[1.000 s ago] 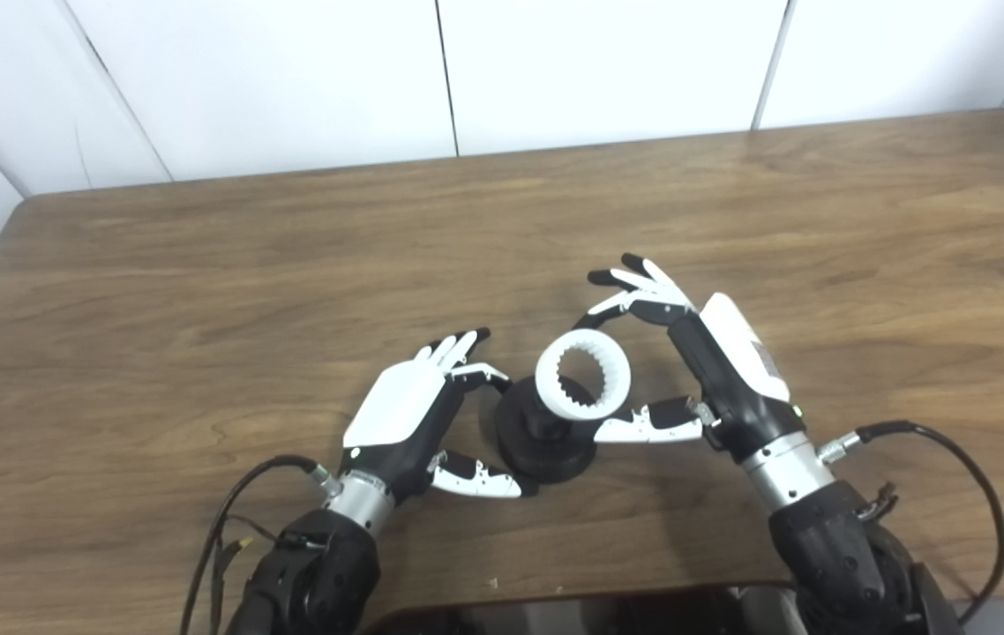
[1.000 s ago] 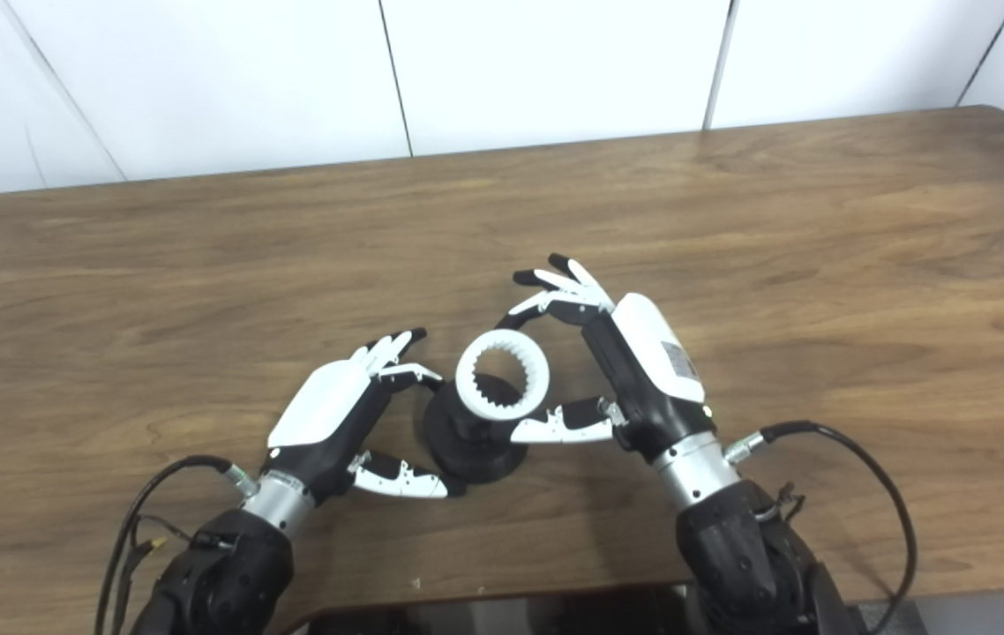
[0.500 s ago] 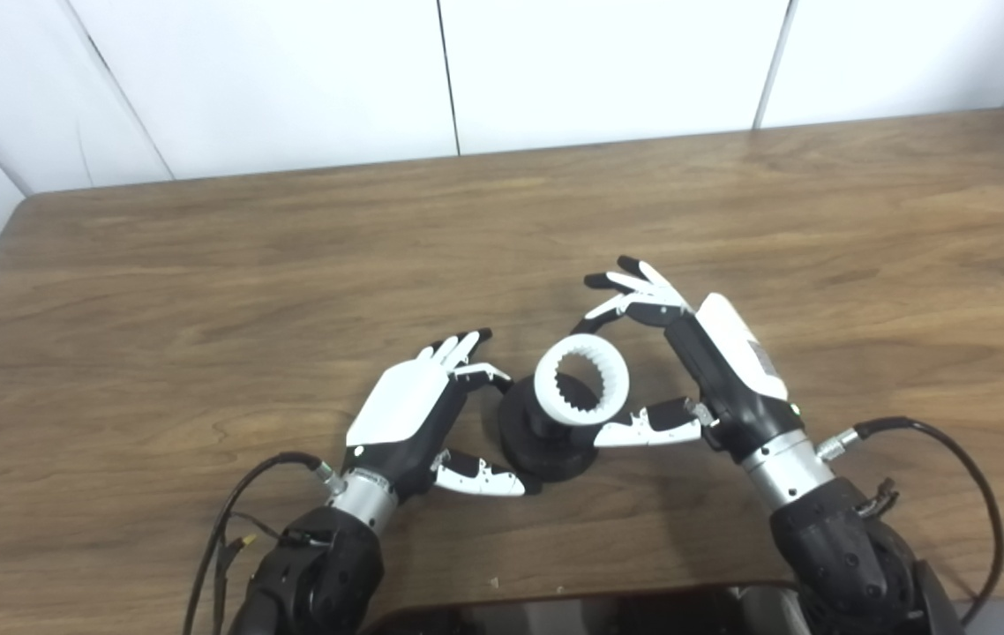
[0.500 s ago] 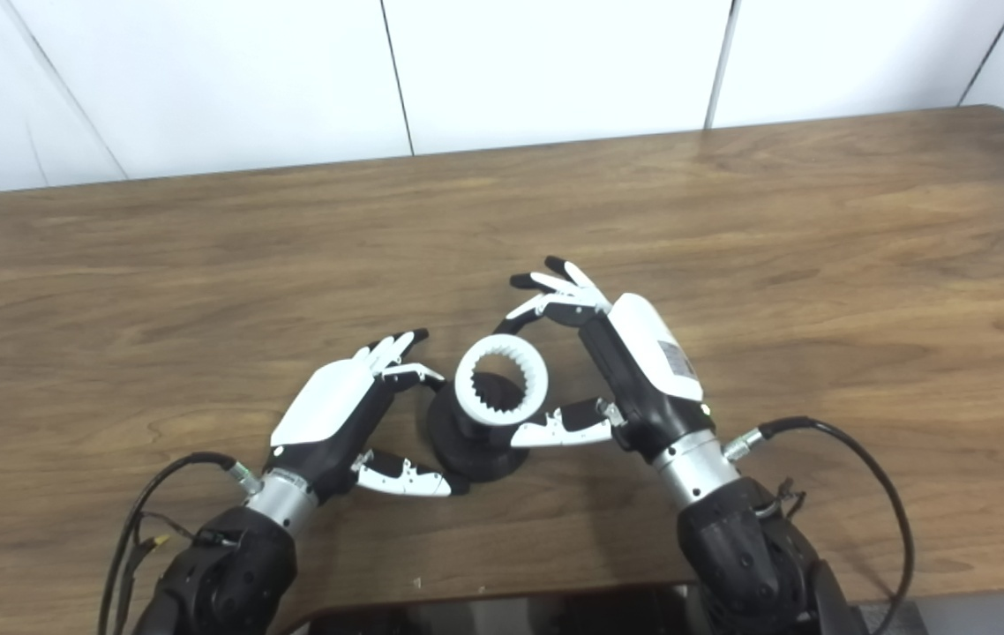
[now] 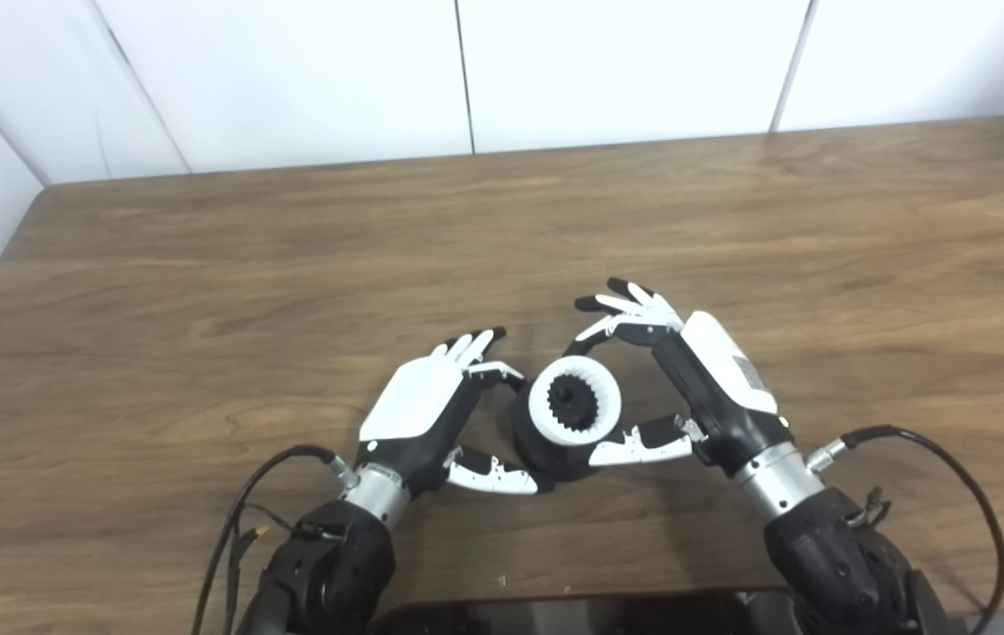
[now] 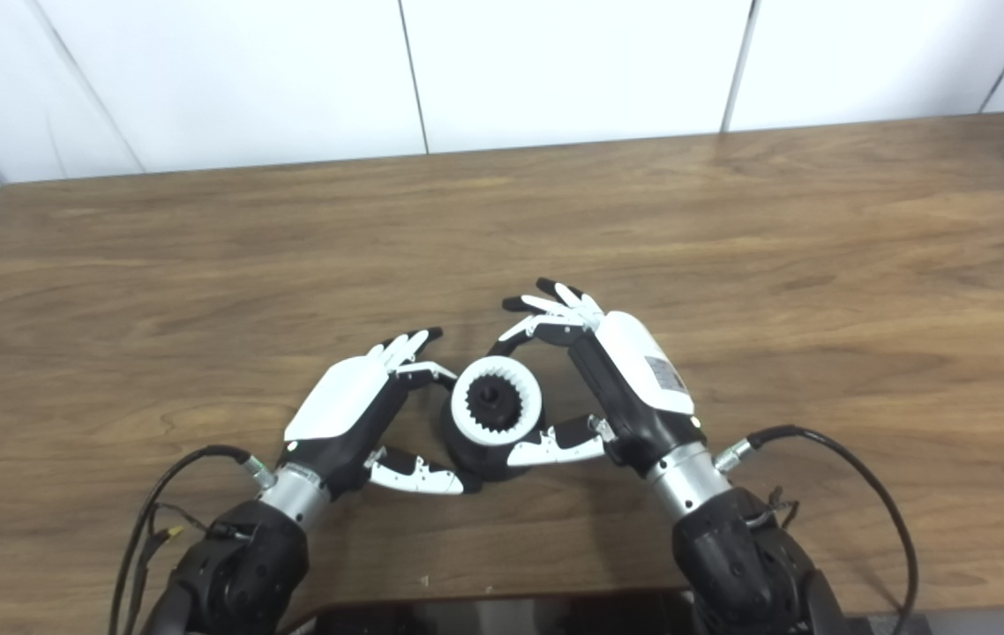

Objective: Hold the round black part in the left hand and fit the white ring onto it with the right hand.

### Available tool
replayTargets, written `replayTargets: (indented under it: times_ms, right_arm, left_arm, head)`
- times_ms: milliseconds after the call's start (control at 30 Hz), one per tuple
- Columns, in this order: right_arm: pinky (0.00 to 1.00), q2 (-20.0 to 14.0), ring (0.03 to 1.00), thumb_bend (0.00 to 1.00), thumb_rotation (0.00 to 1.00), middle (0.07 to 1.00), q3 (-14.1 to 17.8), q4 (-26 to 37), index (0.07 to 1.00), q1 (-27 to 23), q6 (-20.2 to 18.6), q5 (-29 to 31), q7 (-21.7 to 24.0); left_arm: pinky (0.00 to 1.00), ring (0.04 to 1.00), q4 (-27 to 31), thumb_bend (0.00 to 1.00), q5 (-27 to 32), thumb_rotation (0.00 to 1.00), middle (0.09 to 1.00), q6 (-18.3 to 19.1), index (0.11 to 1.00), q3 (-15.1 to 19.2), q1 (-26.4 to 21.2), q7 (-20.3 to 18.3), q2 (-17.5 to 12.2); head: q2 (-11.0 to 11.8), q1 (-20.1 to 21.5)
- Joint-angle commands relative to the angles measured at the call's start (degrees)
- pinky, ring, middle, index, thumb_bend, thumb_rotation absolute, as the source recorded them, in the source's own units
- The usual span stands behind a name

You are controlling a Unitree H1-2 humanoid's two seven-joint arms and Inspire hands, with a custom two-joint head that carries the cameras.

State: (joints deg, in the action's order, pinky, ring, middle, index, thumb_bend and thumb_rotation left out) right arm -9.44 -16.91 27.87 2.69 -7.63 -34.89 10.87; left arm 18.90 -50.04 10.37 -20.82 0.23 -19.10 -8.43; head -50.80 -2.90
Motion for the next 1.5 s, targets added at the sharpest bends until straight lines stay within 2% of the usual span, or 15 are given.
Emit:
replayTargets:
  times_ms: [0,767,833,900,933,1033,1467]
  right_arm:
    - [1.0,0.42,0.967,0.52,0.14,0.852,-0.09,0.68,0.481,-1.82,2.09,0.0,-0.34]
    - [1.0,1.03,0.953,0.52,0.14,0.843,0.54,-6.34,0.482,-4.25,1.36,-1.55,-1.59]
    - [0.97,0.49,0.962,0.52,0.15,0.87,0.29,-6.07,0.492,-4.66,-0.08,-2.77,-0.23]
    - [0.95,-0.03,0.968,0.73,0.27,0.908,0.06,-4.97,0.674,-5.08,-2.5,-3.96,1.99]
    - [0.94,-0.22,0.969,0.79,0.31,0.924,0.1,-4.38,0.739,-5.2,-3.44,-4.2,2.86]
    - [0.92,-0.42,0.973,0.88,0.35,0.948,0.3,-3.38,0.823,-5.29,-4.78,-4.41,4.02]
    - [0.96,-1.2,1.0,0.94,0.38,0.99,1.07,-1.19,0.919,-5.66,-6.11,-3.74,6.63]
  left_arm:
    - [1.0,1.0,2.02,1.0,-0.62,0.39,1.0,-0.17,0.67,-0.1,-1.99,0.45,0.27]
    - [1.0,1.0,3.29,1.0,-0.21,0.37,1.0,0.88,0.672,0.21,-2.24,-0.95,0.19]
    - [1.0,1.0,3.22,1.0,-0.22,0.38,1.0,0.77,0.67,0.11,-2.28,-0.7,0.1]
    - [1.0,1.0,3.25,1.0,-0.22,0.38,1.0,0.82,0.67,0.08,-2.28,-0.7,0.06]
    - [1.0,1.0,3.26,1.0,-0.21,0.38,1.0,0.84,0.67,0.09,-2.29,-0.71,0.04]
    - [1.0,1.0,3.28,1.0,-0.12,0.37,1.0,0.91,0.67,0.13,-2.3,-0.7,0.01]
    - [1.0,1.0,3.41,1.0,-0.26,0.37,1.0,1.1,0.669,0.0,-2.16,-0.72,-0.11]
  head:
    - [-0.08,-0.02]
    - [-0.78,-0.37]
    - [-0.78,-0.37]
    - [-0.81,-0.32]
    - [-0.81,-0.32]
    - [-0.96,-0.41]
    - [-1.09,-0.51]
